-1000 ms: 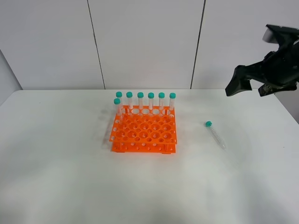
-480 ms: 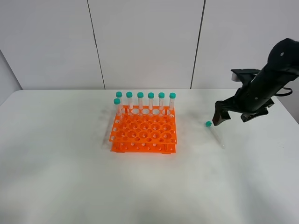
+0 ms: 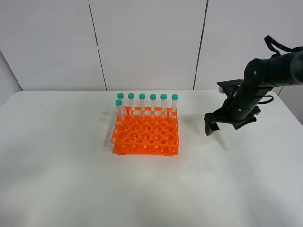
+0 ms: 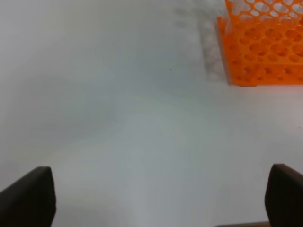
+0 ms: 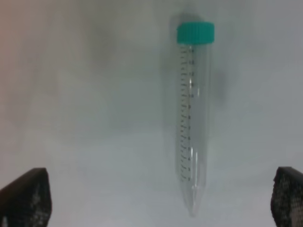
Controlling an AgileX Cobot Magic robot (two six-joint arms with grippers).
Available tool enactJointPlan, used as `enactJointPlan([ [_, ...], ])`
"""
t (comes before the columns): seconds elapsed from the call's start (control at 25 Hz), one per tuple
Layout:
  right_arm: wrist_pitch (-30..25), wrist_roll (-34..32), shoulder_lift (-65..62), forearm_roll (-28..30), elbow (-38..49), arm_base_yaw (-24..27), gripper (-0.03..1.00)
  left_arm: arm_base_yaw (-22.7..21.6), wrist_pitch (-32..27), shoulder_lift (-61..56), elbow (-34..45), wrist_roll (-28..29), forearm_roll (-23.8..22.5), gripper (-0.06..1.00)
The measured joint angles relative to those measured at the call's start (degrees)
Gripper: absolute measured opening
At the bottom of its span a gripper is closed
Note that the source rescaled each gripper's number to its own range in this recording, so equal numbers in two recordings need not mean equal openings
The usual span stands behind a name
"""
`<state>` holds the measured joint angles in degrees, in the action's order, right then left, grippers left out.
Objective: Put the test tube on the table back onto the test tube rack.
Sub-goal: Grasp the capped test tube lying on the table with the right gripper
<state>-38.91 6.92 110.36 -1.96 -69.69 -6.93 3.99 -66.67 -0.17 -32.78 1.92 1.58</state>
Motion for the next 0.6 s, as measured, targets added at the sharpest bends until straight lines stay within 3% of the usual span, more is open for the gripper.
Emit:
enactJointPlan([
  [0.6, 0.6, -1.84, 7.77, 0.18, -1.56, 0.0, 1.0, 0.0, 0.0, 0.0, 0.0, 0.0, 0.0, 1.0],
])
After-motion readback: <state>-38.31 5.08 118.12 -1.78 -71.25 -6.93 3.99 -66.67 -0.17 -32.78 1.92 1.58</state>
